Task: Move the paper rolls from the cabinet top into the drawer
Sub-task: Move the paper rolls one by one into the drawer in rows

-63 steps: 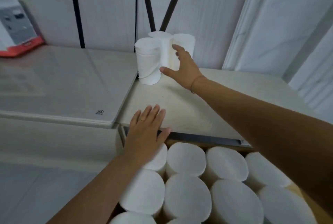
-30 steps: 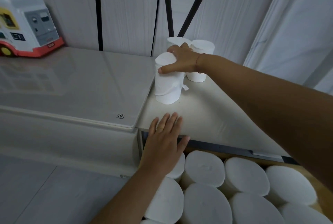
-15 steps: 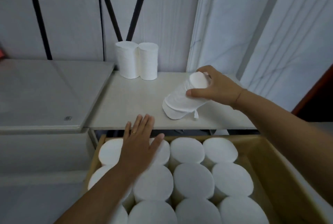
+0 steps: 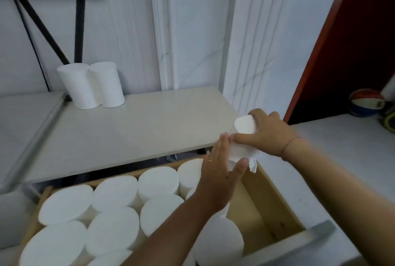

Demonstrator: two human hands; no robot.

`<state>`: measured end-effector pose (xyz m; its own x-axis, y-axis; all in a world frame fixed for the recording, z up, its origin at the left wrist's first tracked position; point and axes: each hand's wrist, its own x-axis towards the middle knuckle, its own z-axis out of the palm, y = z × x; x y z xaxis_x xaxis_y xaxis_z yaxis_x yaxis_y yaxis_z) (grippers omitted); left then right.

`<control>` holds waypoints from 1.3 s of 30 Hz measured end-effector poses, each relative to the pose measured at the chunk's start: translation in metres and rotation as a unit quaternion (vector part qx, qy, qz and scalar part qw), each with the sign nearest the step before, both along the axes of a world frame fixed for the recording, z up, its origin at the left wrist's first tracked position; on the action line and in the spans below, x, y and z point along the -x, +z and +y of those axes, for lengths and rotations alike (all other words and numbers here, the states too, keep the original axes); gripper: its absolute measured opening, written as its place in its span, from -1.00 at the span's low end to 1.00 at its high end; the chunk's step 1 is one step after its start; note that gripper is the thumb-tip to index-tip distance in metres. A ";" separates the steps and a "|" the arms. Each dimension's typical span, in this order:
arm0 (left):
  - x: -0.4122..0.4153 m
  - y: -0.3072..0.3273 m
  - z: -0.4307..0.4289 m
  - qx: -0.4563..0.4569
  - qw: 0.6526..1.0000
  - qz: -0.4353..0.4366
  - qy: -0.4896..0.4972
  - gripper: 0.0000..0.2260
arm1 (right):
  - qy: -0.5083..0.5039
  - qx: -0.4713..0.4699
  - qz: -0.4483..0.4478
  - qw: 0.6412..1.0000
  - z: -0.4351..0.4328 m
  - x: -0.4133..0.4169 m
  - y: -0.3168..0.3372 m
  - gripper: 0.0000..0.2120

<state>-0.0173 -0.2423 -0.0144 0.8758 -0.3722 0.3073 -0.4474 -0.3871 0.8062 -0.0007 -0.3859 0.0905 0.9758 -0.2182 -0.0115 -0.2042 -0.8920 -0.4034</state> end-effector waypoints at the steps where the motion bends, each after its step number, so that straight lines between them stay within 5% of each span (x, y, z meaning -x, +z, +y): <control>1: 0.002 -0.002 -0.006 0.030 0.998 0.041 -0.027 -0.33 | -0.001 -0.001 0.012 1.000 -0.003 0.001 -0.006 -0.03; 4: 0.005 -0.009 -0.016 0.118 0.982 0.121 -0.088 -0.28 | -0.028 -0.069 0.051 0.996 -0.008 0.002 -0.025 -0.18; 7: 0.006 -0.020 -0.017 0.104 0.985 0.122 -0.067 -0.31 | -0.049 -0.167 0.062 0.983 -0.017 -0.002 -0.035 -0.48; 11: -0.012 -0.035 -0.010 -0.210 0.976 0.056 0.026 -0.30 | -0.075 -0.293 0.082 0.950 -0.017 -0.002 -0.058 -0.67; 14: -0.024 -0.033 -0.008 -0.290 0.952 0.066 0.068 -0.25 | -0.100 -0.317 0.046 0.942 -0.012 -0.005 -0.077 -0.65; 21: -0.039 -0.033 -0.001 -0.297 0.945 0.044 0.128 -0.41 | -0.090 -0.252 -0.013 0.963 -0.003 -0.013 -0.107 -0.81; 25: -0.040 -0.033 0.004 -0.357 0.926 0.026 0.125 -0.46 | -0.066 -0.161 -0.015 0.985 0.001 -0.014 -0.120 -0.76; 39: -0.032 -0.040 0.019 -0.366 0.923 -0.041 0.112 -0.40 | -0.049 -0.106 -0.078 0.990 -0.002 -0.014 -0.135 -0.63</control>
<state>0.0150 -0.2232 -0.0545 0.9409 -0.3189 0.1137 -0.3380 -0.9046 0.2597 0.0131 -0.3876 -0.0448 0.9434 -0.3213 0.0818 -0.2064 -0.7623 -0.6135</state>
